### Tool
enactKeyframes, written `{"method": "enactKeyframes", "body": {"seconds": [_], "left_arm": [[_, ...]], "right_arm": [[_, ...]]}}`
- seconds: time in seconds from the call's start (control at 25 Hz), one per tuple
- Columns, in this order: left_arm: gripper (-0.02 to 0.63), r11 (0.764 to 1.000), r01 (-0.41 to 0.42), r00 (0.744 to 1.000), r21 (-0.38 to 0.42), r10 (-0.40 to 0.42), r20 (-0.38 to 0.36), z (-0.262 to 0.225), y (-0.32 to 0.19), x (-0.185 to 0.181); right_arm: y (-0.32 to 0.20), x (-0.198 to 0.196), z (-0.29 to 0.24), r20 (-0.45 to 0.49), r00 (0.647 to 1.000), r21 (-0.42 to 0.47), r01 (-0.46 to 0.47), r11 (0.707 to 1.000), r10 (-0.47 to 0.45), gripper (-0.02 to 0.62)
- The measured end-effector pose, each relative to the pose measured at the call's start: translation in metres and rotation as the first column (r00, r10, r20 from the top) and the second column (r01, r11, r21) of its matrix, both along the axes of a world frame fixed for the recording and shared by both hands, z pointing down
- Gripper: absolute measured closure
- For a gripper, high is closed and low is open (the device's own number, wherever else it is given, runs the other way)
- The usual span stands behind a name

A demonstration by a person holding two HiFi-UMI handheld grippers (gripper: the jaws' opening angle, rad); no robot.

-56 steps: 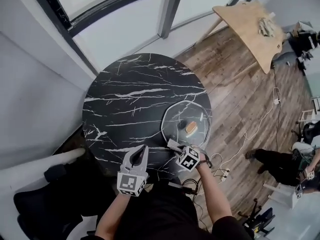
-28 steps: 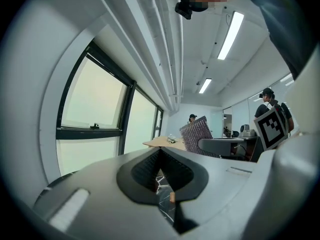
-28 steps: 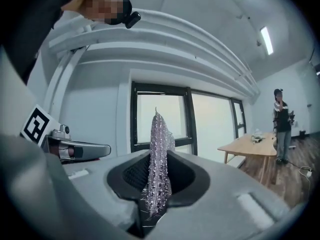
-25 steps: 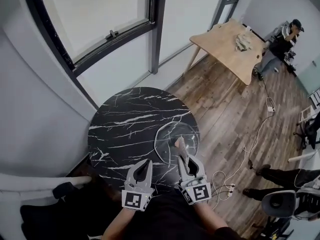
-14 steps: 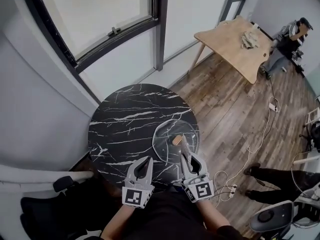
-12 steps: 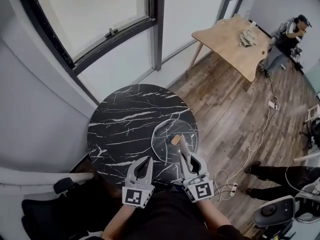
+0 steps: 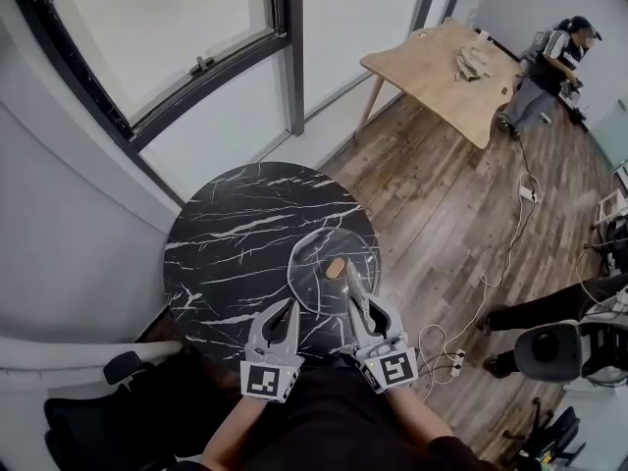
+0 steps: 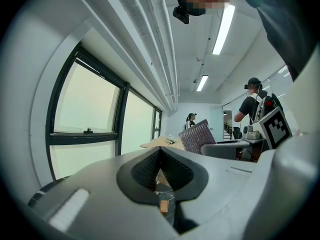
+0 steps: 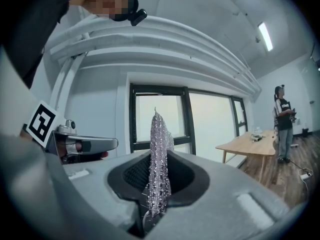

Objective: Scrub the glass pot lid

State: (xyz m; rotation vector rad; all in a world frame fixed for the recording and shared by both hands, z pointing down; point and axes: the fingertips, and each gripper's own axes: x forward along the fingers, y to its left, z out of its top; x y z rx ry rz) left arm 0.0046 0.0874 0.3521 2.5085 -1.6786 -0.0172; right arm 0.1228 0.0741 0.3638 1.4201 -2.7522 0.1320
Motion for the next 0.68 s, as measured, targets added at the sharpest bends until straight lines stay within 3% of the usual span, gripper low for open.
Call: {"method": "enactKeyframes", "body": {"seconds": [0.68], "left_arm": [[0.603, 0.999, 0.000, 1.000, -0.035, 0.001, 0.027, 0.009, 0.013, -0.011]], "right_arm": [[0.004, -0.011, 0.007, 0.004, 1.000, -0.028, -0.002, 1.000, 0.002, 0.522]]}}
